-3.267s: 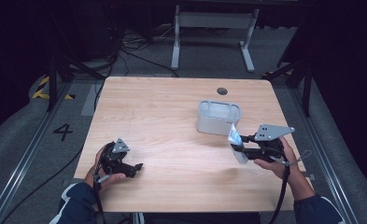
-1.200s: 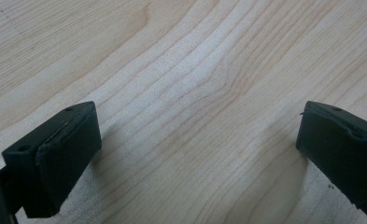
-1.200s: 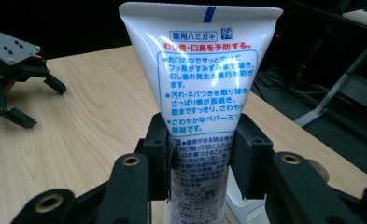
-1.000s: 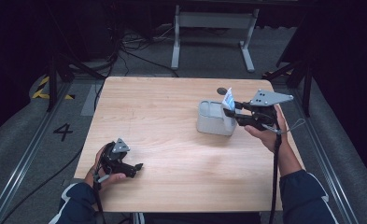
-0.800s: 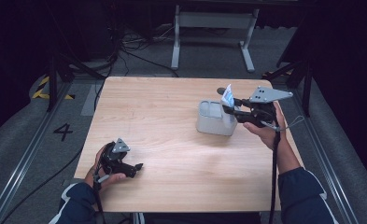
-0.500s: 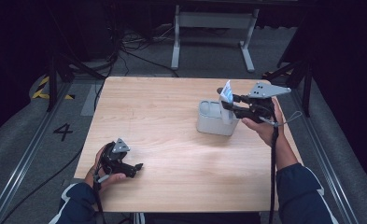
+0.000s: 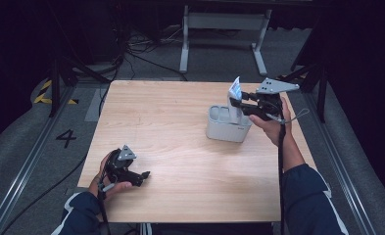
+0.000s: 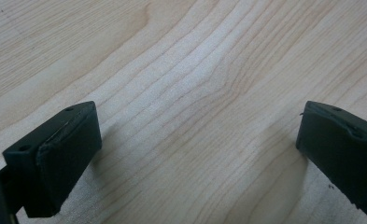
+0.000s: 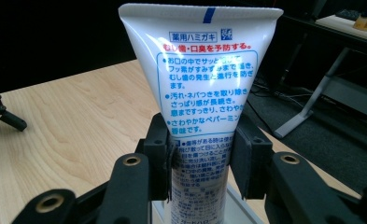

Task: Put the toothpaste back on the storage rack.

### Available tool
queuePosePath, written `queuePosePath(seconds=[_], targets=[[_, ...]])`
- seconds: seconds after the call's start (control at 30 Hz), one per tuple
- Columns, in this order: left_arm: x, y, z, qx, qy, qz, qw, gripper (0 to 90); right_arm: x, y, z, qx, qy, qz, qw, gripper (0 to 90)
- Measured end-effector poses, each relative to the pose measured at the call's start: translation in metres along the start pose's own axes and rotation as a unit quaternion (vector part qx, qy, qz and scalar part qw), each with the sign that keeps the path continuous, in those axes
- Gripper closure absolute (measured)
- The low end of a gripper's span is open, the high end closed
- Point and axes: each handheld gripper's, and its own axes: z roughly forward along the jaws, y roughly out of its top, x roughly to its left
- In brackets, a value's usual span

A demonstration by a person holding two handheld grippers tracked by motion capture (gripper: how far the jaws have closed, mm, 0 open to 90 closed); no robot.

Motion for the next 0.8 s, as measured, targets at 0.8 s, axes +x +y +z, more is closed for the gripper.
queuePosePath(seconds=[0.8], targets=[[0.000, 0.000, 0.000, 0.000, 0.000, 0.000, 1.0000, 0.5, -0.013, -0.013, 0.022, 0.022, -0.016, 0.014, 0.9995, 63.5]])
